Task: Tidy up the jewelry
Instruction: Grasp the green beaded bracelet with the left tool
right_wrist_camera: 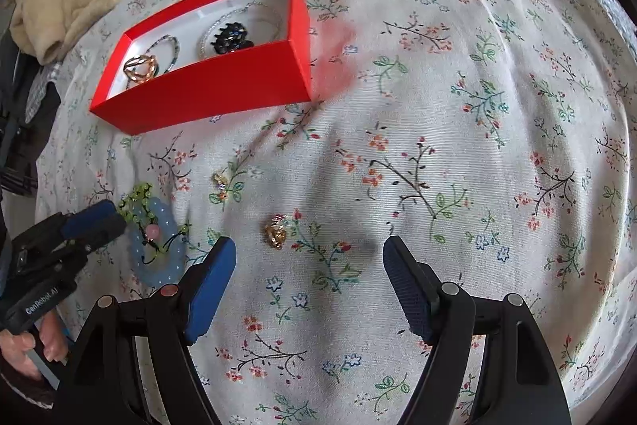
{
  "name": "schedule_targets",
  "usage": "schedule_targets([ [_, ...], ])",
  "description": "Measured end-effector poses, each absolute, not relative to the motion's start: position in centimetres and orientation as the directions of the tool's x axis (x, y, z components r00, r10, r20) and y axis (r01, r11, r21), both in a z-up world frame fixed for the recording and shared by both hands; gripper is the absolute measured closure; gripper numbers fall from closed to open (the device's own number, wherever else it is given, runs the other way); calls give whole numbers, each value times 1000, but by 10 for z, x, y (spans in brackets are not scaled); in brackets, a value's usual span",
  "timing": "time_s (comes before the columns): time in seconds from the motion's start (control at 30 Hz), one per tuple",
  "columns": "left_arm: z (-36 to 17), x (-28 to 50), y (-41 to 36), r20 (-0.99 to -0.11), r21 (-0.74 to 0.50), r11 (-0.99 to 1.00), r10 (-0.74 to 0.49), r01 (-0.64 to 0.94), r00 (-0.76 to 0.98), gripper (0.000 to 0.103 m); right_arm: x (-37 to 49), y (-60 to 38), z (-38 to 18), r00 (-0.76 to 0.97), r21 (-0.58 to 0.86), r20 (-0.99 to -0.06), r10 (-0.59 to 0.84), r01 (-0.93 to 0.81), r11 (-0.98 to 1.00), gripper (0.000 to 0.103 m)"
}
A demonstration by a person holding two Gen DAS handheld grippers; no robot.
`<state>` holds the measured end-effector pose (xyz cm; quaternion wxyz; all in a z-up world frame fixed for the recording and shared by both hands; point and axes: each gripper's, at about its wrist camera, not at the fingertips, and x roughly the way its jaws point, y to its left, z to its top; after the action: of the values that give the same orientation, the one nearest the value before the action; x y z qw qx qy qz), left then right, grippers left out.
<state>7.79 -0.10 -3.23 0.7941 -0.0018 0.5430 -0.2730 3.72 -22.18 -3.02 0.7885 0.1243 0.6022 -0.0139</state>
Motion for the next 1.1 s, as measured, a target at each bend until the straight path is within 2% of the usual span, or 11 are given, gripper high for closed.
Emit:
schedule_targets([
  [0.2, -43, 83, -12, -878, -254, 861, -396, 441, 267, 68, 38, -230, -32, 276, 183, -952, 129, 182, 966, 24],
  [0.23, -43, 83, -14, -880, -246, 862, -390, 443, 271, 71, 38, -231, -32, 274, 184, -953, 130, 182, 966, 24],
  [0.33, -46, 83, -21, -885, -229, 862, -378, 452, 274, 90, 37, -232, -33, 273, 179, -954, 126, 177, 968, 24],
  [0.43, -44, 81, -26, -886, -207, 866, -363, 455, 287, 90, 35, -231, -30, 277, 177, -953, 126, 169, 970, 24],
  [0.57, -35, 79, -26, -874, -218, 862, -381, 457, 302, 97, 35, -231, -29, 280, 176, -952, 123, 171, 969, 24],
  [1.1, 3, 66, 14, -811, -267, 858, -446, 438, 379, 98, 37, -231, -23, 288, 178, -950, 124, 170, 969, 24],
])
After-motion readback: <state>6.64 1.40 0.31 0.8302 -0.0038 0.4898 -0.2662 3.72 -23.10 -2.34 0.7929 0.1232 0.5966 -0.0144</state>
